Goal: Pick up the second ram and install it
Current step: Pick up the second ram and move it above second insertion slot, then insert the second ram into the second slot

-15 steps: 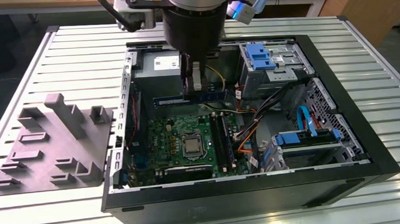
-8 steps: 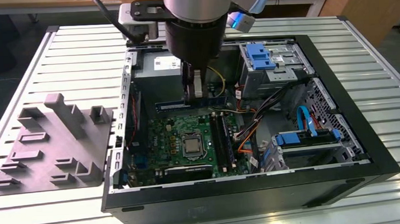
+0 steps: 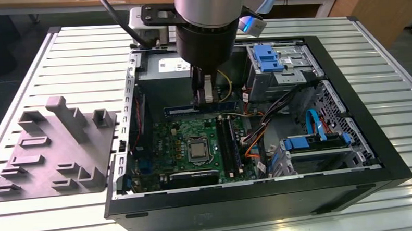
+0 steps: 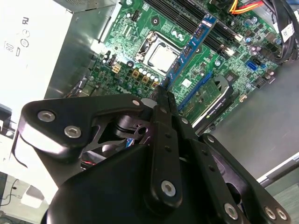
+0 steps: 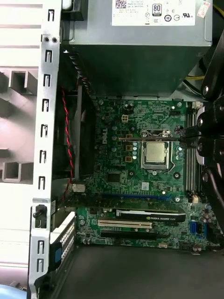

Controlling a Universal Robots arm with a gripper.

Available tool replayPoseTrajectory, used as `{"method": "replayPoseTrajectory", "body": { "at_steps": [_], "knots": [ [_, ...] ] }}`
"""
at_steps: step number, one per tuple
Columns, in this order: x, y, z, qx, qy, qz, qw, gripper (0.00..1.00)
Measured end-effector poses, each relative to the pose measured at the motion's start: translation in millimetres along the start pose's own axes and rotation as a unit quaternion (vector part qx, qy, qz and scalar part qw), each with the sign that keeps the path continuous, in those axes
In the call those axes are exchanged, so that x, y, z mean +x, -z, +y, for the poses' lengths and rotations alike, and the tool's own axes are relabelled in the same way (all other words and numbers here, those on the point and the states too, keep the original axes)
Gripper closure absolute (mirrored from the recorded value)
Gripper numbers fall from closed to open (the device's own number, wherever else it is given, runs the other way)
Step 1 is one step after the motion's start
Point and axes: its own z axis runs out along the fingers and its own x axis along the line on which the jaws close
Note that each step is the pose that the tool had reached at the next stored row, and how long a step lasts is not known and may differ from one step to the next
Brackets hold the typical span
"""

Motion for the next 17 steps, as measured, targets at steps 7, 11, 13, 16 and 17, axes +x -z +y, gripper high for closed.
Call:
{"method": "replayPoseTrajectory", "body": {
  "at_steps": [7, 11, 13, 16, 17],
  "knots": [
    [0.0, 0.0, -0.1, 0.0000, 0.000, 0.0000, 1.0000, 0.89],
    [0.0, 0.0, 0.0, 0.0000, 0.000, 0.0000, 1.0000, 0.89],
    [0.0, 0.0, 0.0, 0.0000, -0.001, 0.0000, 1.0000, 0.89],
    [0.0, -0.3, -0.1, 0.0008, -0.020, -0.0011, 0.9998, 0.89],
    [0.0, -0.4, -0.1, 0.0012, -0.029, -0.0015, 0.9996, 0.89]
  ]
}}
